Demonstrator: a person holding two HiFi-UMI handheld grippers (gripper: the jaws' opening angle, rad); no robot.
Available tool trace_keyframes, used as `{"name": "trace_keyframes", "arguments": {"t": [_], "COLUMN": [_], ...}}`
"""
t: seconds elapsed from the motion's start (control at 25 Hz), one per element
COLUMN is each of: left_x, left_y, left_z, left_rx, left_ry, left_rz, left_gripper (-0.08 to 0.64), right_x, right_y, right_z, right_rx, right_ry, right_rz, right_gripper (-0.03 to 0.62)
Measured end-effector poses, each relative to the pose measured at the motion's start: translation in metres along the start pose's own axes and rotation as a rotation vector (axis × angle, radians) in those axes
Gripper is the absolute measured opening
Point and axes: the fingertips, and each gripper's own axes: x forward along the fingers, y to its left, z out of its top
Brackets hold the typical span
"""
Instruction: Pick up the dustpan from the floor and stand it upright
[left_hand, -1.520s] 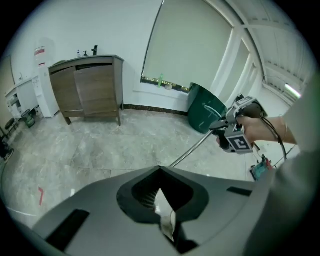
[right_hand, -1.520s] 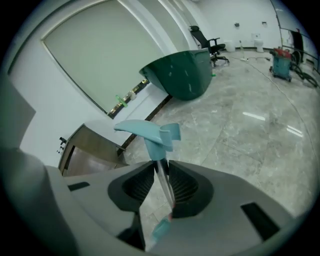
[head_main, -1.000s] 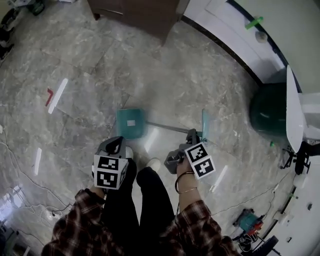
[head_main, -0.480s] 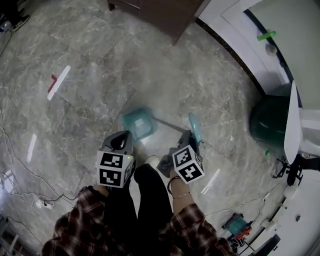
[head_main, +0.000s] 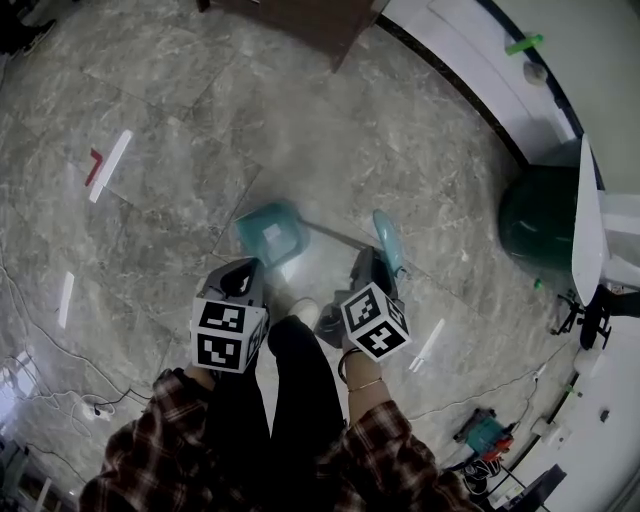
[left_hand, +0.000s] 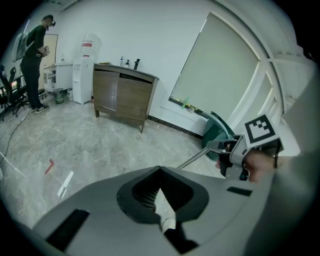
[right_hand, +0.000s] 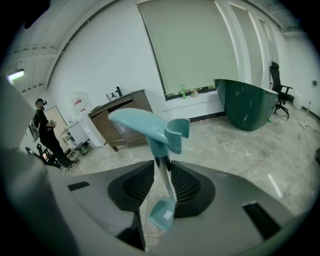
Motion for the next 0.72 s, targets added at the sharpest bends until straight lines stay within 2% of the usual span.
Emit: {"name": "trace_keyframes", "arguments": {"t": [0.2,0.4,0.6,0.72], "left_x": [-0.003,-0.002,-0.01,-0.025], "left_y": [-0.006,-0.009,-0.018,-0.025], "left_z": [0.004,0.003,0.004,0.017], "left_rx": [0.017,0.003,-0.002,-0.013], "left_ry": [-0.006,-0.007,-0.014,-0.037], "left_rz": [-0.007,-0.011,-0.021,-0.025], "left_gripper": [0.0,0.002,0.002,0.0], "right_x": [-0.005,-0.008,-0.02,-0.034], "right_y": [-0.004,-0.011,-0.006,0.006], "right_z": [-0.011,-0.022,-0.03,-0.024], "right_rx": [0.029,0.089,0.091,0.074], "right_ry": [0.04,0.07,0.109,0.133], "right_rz": [0.019,0.019,0.033,0.075], "right_gripper": [0.097,0.097,0.096,0.096]}}
